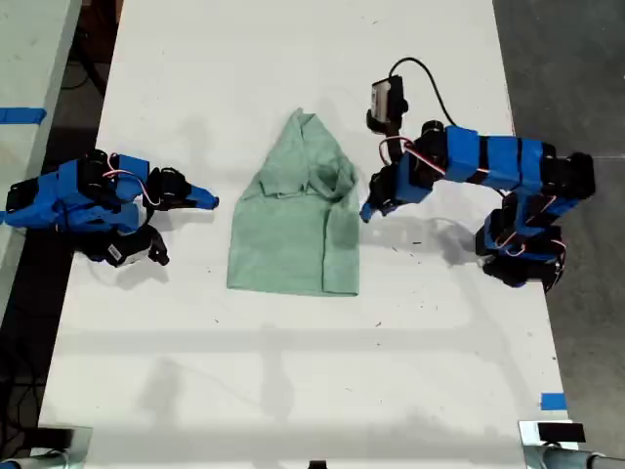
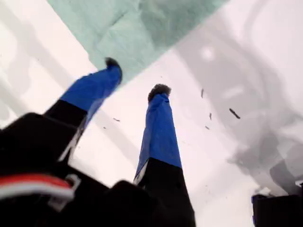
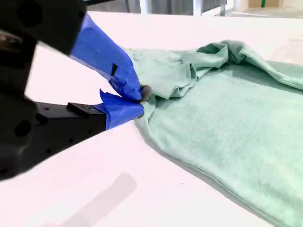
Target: Fold t shirt
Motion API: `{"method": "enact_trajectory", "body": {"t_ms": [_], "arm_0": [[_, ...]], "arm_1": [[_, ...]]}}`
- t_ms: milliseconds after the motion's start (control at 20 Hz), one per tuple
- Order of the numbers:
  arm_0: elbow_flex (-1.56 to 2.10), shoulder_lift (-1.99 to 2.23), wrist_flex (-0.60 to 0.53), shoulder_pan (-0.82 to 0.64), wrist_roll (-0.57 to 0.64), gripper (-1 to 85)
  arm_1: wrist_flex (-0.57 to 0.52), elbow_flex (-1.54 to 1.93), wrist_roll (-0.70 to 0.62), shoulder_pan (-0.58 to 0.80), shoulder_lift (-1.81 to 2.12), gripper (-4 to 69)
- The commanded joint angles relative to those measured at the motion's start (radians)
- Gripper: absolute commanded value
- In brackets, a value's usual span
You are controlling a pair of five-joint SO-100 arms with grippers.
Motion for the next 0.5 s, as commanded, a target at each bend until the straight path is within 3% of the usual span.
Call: {"method": "enact_trajectory", "body": {"t_ms": [0, 250, 450], "arm_0": [[0.006, 0.008, 0.002, 0.002, -0.017, 0.0], [0.006, 0.008, 0.002, 0.003, -0.018, 0.0], [0.006, 0.008, 0.002, 0.002, -0.018, 0.0]], "arm_1": [[-0.114, 0.304, 0.046, 0.009, 0.293, 1.4], [-0.387, 0.891, 0.155, -0.051, 0.644, 1.5], [-0.426, 1.244, 0.152, -0.057, 1.043, 1.5]]}}
